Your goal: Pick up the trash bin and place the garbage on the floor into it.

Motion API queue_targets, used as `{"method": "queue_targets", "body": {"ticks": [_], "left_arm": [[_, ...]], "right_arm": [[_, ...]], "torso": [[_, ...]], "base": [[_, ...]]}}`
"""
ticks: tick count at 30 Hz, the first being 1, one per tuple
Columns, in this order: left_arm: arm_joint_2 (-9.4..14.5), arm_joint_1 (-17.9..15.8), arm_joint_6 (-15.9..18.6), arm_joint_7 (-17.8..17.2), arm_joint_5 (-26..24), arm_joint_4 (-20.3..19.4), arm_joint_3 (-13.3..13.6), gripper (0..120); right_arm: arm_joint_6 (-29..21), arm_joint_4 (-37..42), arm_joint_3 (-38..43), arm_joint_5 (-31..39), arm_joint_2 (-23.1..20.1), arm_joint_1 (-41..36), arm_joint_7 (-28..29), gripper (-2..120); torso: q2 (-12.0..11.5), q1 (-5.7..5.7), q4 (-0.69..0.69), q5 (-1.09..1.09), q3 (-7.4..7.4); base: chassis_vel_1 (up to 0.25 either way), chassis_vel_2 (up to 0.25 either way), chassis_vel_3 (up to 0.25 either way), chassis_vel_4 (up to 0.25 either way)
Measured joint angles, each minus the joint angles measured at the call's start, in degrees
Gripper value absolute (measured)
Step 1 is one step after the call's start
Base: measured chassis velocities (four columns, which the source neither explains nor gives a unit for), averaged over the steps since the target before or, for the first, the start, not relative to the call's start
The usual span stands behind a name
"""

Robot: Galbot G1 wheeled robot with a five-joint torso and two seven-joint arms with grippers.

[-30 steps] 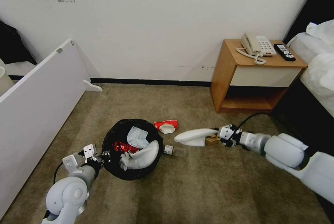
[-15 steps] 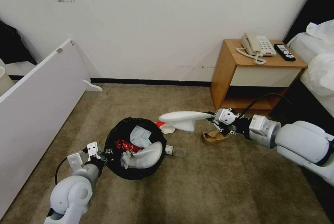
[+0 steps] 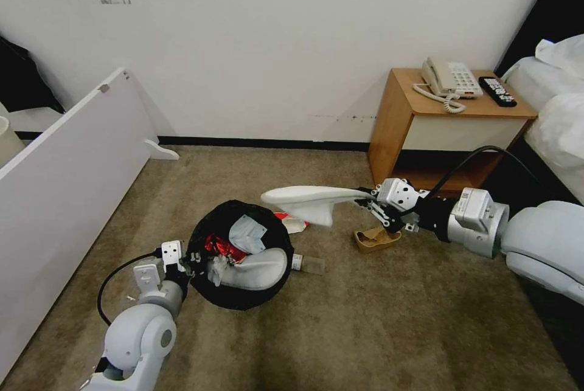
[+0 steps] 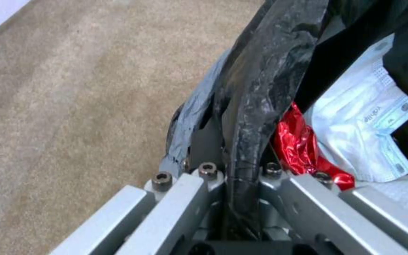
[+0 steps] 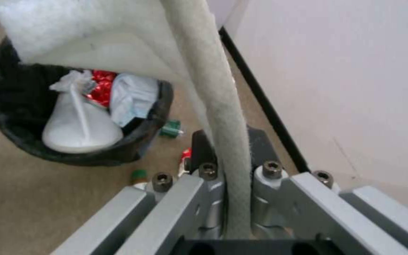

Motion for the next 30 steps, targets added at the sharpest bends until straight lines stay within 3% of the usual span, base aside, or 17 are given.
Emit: {"method": "queue_targets", "body": {"ticks": [12, 24, 30], "left_arm": [[-1.33, -0.16, 0.05, -2.05, -1.19, -2.13, 1.34, 1], [-2.30, -0.41, 1.01, -4.09, -3.82, -4.00, 2.44, 1], [-3.10, -1.70, 1.07, -4.88, -3.75, -2.87, 2.62, 1]], "right_arm": [[-1.74, 2.53, -0.30, 6.46, -1.00, 0.48, 0.80, 1], [-2.28, 2.43, -1.09, 6.16, -0.04, 0.28, 1.04, 1], [-2.29, 3.20, -1.00, 6.12, -0.51, 0.01, 1.20, 1]], "torso": [[0.00, 0.00, 0.00, -0.01, 0.00], [0.00, 0.00, 0.00, 0.00, 0.00], [0.00, 0.00, 0.00, -0.01, 0.00]], "base": [[0.000, 0.000, 0.000, 0.000], [0.000, 0.000, 0.000, 0.000], [0.000, 0.000, 0.000, 0.000]]}}
